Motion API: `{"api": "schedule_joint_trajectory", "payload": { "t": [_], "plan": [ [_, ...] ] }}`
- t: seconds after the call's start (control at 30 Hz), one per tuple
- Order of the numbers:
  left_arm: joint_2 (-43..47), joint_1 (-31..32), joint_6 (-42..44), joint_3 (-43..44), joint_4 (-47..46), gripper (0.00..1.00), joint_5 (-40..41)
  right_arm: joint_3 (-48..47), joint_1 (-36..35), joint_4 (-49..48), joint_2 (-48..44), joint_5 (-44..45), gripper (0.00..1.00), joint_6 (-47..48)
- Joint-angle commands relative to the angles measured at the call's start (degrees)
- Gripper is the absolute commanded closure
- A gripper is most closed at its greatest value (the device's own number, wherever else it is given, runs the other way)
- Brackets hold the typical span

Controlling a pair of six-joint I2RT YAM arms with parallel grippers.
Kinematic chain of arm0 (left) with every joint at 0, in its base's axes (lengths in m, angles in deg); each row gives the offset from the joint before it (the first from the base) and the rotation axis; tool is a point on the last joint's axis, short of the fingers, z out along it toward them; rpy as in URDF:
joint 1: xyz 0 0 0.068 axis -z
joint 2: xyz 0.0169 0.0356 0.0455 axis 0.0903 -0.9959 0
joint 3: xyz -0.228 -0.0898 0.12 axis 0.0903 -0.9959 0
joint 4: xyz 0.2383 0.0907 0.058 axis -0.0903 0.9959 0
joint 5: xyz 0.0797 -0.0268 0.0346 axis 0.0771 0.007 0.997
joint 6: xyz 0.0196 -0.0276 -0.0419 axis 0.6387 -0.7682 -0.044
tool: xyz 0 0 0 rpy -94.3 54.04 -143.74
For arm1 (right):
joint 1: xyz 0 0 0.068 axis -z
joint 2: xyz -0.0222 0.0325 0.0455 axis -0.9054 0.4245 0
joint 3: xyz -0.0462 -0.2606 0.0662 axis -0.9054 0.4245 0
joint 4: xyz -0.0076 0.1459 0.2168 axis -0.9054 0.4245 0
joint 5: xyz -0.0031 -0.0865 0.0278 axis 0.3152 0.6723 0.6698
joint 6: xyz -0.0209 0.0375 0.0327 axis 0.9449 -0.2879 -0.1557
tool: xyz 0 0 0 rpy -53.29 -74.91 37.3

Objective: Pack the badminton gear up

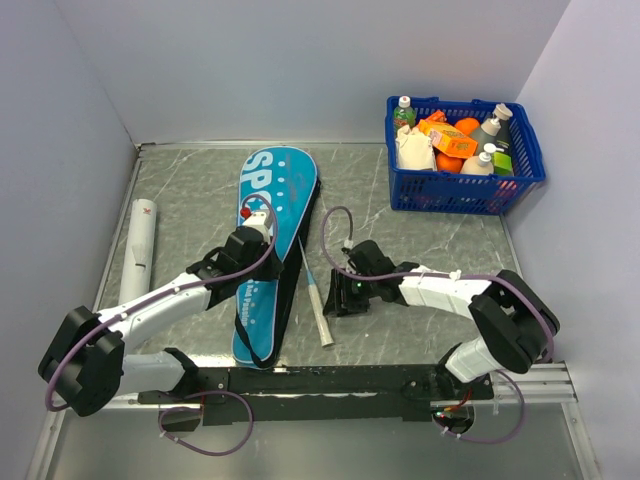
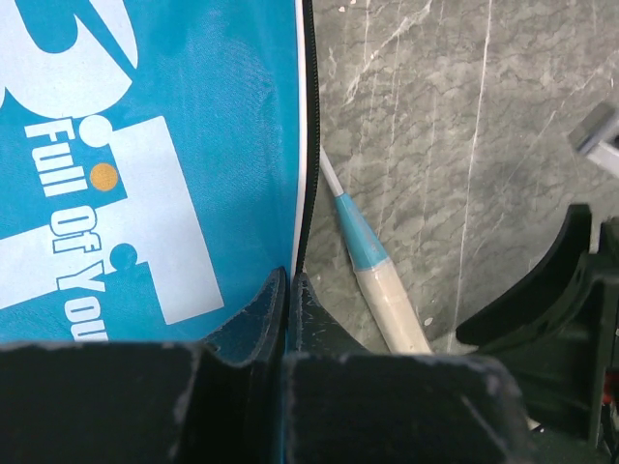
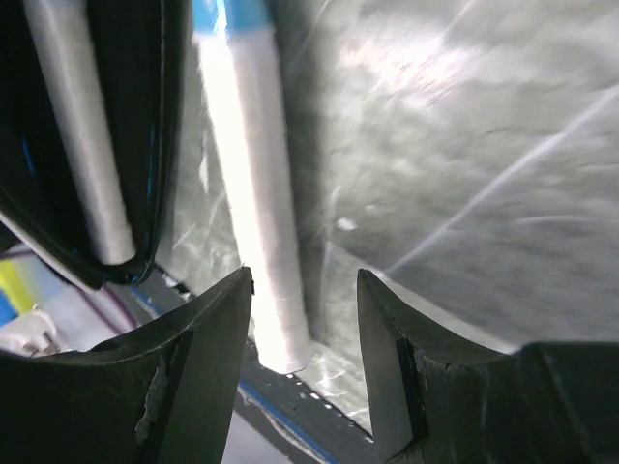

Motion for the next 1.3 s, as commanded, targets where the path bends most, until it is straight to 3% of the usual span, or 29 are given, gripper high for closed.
{"api": "schedule_joint_trajectory", "payload": {
  "t": [0.0,0.5,0.6,0.8,1.03,1.27],
  "plan": [
    [1.4,0.2,-0.8,1.7,-4.5,0.99,-0.8,0.6,-2.9,-7.8,-1.6,-1.7,0.45,-3.8],
    [3.8,0.1,-0.3,0.0,-4.2,0.99,-0.7,-3.0,-9.4,-3.8,4.5,5.5,0.45,-4.5],
    [3.9,0.1,-0.4,-0.3,-4.4,0.99,-0.8,-3.4,-9.9,-3.7,5.1,6.1,0.53,-4.8],
    [3.9,0.1,-0.6,-1.0,-4.5,0.99,-0.8,-4.0,-10.2,-4.3,3.4,6.2,0.77,-5.3],
    [3.2,0.2,-2.4,-2.7,-7.3,0.99,-2.7,-8.1,-10.9,-8.2,3.0,3.3,0.88,-7.7],
    [3.4,0.1,-3.4,-2.8,-7.1,0.99,-3.1,-13.9,-12.8,-15.6,10.2,-0.7,0.93,-9.6]
  ]
}}
